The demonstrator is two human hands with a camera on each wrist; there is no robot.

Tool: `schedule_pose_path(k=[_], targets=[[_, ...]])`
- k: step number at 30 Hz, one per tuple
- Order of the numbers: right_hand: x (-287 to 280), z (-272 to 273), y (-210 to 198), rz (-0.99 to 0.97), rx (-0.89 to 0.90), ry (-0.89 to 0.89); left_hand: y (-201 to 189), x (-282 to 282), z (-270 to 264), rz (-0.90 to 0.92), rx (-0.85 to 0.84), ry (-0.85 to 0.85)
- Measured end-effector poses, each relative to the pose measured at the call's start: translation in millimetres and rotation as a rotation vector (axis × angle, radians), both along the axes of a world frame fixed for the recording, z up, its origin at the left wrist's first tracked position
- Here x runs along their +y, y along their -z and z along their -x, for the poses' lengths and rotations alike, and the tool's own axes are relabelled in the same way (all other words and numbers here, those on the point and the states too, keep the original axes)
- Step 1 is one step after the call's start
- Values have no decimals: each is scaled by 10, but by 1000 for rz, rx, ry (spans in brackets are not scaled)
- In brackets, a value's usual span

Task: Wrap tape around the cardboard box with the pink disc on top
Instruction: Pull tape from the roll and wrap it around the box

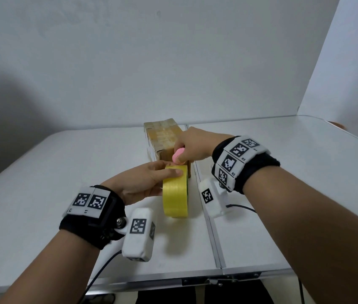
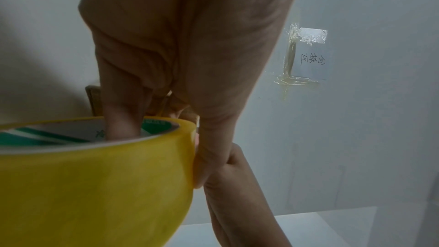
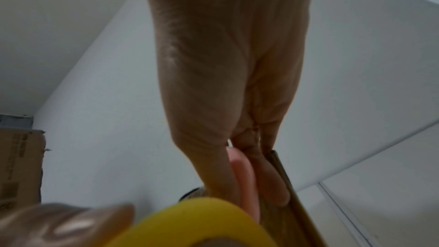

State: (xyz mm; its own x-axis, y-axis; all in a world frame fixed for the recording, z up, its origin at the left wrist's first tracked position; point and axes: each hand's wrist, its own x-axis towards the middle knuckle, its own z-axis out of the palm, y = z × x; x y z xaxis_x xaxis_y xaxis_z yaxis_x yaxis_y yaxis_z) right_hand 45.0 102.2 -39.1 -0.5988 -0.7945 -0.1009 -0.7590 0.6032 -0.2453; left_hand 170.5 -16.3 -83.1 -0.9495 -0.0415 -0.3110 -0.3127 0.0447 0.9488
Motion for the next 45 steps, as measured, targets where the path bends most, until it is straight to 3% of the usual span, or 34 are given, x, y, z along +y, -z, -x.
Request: schedule_pose_path(k=[19, 31, 34, 37, 41, 45], targets=[[-113, -100, -23, -168, 213, -23, -1, -21, 35, -28, -11, 19], [-102, -149, -196, -310, 194, 40, -2, -112, 61, -74, -19, 25], [-24, -83, -245, -220, 91, 24, -10, -131, 72, -86, -21, 16], [73, 1, -334, 24, -25, 34, -15, -138, 90, -111, -33, 13], [65, 91, -316, 329, -23, 102, -49, -127, 106, -109, -44, 29], [-110, 204, -141, 346, -15, 185, -68, -100, 118, -82, -50, 70]])
